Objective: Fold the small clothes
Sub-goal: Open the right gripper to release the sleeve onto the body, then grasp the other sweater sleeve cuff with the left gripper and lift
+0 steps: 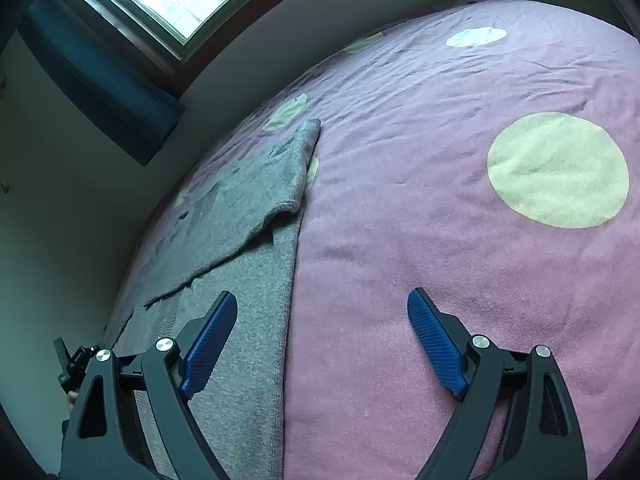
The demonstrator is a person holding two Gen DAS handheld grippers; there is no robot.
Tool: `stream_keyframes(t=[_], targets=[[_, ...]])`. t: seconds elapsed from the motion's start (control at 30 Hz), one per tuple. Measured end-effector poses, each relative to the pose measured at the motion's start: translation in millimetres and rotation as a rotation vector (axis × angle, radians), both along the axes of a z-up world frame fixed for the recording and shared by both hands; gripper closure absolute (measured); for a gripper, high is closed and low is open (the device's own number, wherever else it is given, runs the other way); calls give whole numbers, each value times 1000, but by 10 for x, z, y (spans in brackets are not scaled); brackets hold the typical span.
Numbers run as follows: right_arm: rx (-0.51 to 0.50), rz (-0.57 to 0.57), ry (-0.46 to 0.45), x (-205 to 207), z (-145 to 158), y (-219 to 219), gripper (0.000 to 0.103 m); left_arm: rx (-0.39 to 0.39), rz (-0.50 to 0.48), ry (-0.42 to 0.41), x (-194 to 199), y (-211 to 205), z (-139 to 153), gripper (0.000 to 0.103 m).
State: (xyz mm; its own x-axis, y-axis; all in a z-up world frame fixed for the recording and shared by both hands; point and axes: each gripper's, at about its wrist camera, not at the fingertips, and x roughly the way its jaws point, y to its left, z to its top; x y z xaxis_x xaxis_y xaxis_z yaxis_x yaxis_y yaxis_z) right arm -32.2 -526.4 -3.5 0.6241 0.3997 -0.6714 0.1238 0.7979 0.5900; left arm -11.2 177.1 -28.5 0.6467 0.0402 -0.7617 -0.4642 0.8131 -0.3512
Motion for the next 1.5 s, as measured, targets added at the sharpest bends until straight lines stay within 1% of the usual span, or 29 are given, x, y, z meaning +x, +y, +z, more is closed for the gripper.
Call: stream_keyframes(t=[0.03, 0.1, 0.17, 0.23, 0.3, 0.43, 0.47, 0.53, 0.6, 0.63, 0.8, 0.87, 0.93, 0.97, 1.0, 1.03, 1.1, 1.13, 1.17, 1.2, 1.23, 1.27, 1.3, 1.37, 1.4, 1.5], targets=[[2, -1, 0, 0, 1, 3, 16, -6, 24, -3, -32, 113, -10, 2], [4, -2, -2, -1, 1, 2, 16, -16, 64, -38, -101, 365, -4, 2], [9, -4, -4, 4, -3, -6, 15, -2, 108, -43, -139, 545, 14, 2], [16, -6, -6, 8, -7, -12, 15, -16, 149, -65, -169, 789, 9, 2], [19, -5, -8, 19, -12, -27, 15, -47, 172, -91, -168, 987, -13, 2], [19, -3, -9, 38, -18, -42, 15, -148, 184, -195, -150, 1383, -43, 2], [20, -3, -9, 47, -19, -50, 15, -156, 196, -206, -127, 1475, -41, 2], [21, -2, -10, 66, -24, -66, 15, -156, 224, -216, -108, 1638, -57, 2], [22, -2, -10, 75, -26, -78, 15, -147, 224, -233, -78, 1750, -39, 2], [22, -5, -12, 70, -25, -74, 15, -141, 230, -226, -55, 1792, -35, 2], [28, -6, -15, 87, -32, -111, 15, -161, 232, -221, 29, 1993, -2, 2], [30, -6, -14, 92, -29, -116, 15, -191, 244, -228, 21, 2062, -9, 3], [31, -8, -14, 88, -26, -113, 15, -211, 287, -226, 7, 2128, -15, 12], [32, -9, -15, 86, -22, -116, 15, -208, 303, -215, -23, 2131, -19, 22], [33, -10, -15, 86, -21, -117, 15, -208, 308, -207, -9, 2154, -25, 26], [33, -11, -14, 86, -21, -117, 15, -203, 304, -200, 11, 2168, -24, 28], [34, -14, -15, 89, -19, -119, 15, -187, 292, -181, 43, 2192, -29, 41], [34, -16, -14, 90, -19, -119, 15, -182, 291, -179, 70, 2215, -43, 45], [34, -16, -14, 95, -23, -126, 15, -183, 288, -180, 73, 2222, -43, 57], [34, -17, -15, 96, -21, -128, 15, -190, 281, -184, 89, 2231, -51, 74], [33, -18, -16, 95, -19, -129, 15, -191, 281, -173, 100, 2231, -55, 81], [33, -17, -15, 99, -22, -134, 15, -178, 280, -162, 115, 2214, -40, 91], [34, -16, -16, 100, -21, -137, 15, -148, 265, -156, 142, 2161, 13, 97], [35, -13, -17, 110, -20, -153, 15, -101, 230, -165, 183, 2045, 126, 99], [35, -13, -16, 111, -20, -155, 15, -62, 200, -174, 231, 1921, 236, 99], [36, -13, -17, 112, -19, -159, 15, 5, 124, -199, 367, 1581, 488, 99]])
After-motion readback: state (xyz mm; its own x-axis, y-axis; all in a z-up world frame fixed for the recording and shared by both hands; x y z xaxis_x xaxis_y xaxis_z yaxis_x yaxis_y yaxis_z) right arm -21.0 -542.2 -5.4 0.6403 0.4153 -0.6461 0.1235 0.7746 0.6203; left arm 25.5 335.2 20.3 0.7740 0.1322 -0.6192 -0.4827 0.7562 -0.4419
